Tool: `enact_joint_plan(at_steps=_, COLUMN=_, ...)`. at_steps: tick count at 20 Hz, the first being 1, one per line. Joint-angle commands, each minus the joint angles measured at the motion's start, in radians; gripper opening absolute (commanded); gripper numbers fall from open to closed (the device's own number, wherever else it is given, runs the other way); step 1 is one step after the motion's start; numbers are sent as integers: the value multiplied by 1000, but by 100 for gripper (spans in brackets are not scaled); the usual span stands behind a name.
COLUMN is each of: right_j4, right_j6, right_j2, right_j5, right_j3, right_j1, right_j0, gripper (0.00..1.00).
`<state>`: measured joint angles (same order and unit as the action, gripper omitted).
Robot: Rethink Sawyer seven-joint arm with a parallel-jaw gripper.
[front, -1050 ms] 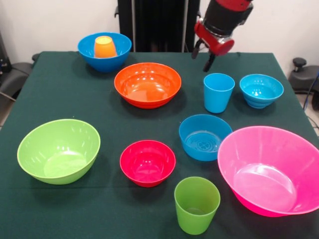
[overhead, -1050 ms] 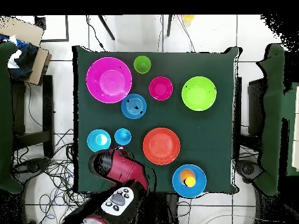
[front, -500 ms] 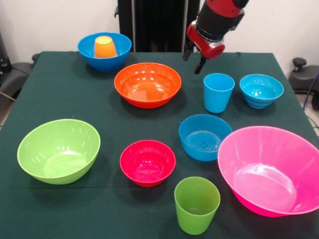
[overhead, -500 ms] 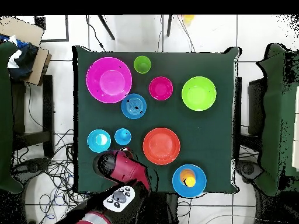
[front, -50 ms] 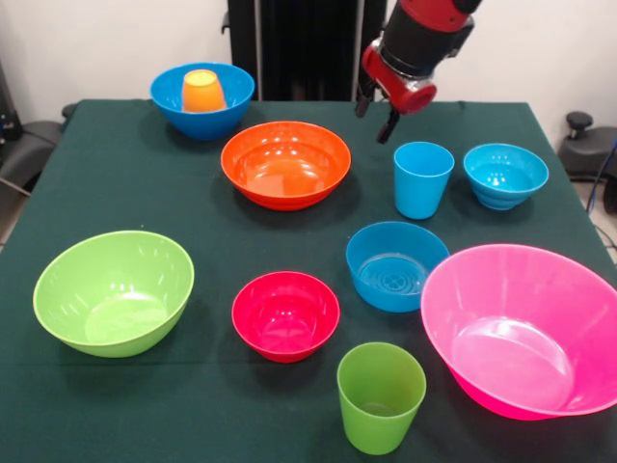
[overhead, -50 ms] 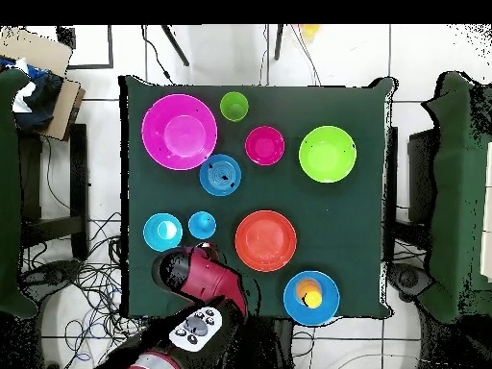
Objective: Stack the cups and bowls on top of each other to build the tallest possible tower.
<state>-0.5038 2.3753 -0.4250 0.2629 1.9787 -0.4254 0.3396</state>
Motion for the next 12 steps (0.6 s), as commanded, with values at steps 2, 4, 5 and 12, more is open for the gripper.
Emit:
enact_joint_plan(at_steps=2, right_j4=-22, right_j6=183, right_j2=71, right_j5=134, right_j3=-11, right_j1=-124, right_j0=9, gripper=100)
enact_joint_plan(at_steps=4, right_j4=-28, right_j6=192, right_j2=76, right_j5=135, right_j3=-13, right_j1=-126, right_j0=10, gripper=100)
enact_joint_plan(at_steps=5, right_j4=-29, right_j6=194, right_j2=78, right_j5=134, right_j3=-15, right_j1=-125, right_j0=9, gripper=100)
enact_joint_plan(at_steps=12, right_j4=-63, right_j6=230, right_j2=101, right_j5=109, right_j3=-46, right_j1=-93, right_j0=14, gripper=100)
